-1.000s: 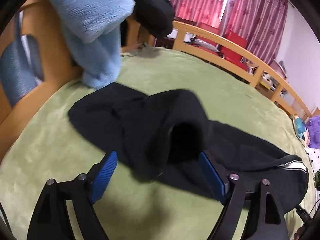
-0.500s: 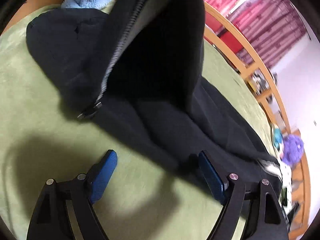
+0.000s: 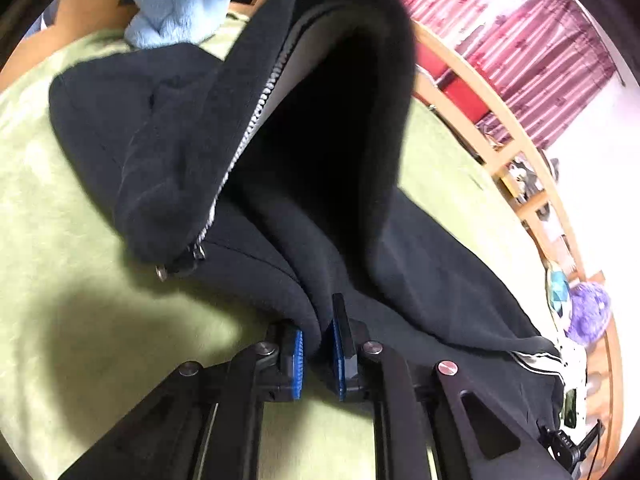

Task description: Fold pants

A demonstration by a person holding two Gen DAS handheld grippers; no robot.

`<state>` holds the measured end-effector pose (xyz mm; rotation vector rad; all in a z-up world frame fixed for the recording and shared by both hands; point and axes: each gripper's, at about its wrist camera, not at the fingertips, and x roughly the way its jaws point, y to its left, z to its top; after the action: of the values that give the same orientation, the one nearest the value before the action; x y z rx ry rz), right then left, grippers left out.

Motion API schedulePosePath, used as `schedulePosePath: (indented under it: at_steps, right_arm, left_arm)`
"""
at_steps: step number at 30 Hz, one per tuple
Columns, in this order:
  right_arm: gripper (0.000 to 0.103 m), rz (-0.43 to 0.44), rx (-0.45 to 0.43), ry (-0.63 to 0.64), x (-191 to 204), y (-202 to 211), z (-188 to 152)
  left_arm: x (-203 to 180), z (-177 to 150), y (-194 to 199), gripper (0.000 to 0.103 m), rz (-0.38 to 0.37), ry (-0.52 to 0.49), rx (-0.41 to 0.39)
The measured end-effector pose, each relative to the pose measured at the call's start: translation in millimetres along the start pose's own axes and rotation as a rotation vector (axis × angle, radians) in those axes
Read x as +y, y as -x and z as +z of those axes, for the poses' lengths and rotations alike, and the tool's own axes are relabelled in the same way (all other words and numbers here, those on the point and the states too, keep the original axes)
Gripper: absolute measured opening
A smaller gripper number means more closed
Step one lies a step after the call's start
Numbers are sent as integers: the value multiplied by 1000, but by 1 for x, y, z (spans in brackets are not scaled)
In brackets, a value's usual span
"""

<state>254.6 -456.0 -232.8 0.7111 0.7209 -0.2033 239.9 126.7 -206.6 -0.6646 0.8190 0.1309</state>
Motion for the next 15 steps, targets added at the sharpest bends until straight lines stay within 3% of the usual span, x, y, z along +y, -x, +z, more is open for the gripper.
schedulePosePath:
  at_steps: [4,6,15]
  right_arm:
    - [11,-6,-19,56,4,44,-7]
    - [11,-16,-22,65,-6,78,-13]
    - [11,-94,-23,67,-129,229,-45]
  left_arm:
    - [-3,-22,37,11,5,-30,16]
    - [2,-48,63,11,-21,-37,38]
    - [0,-179,150,11,-97,-125,163]
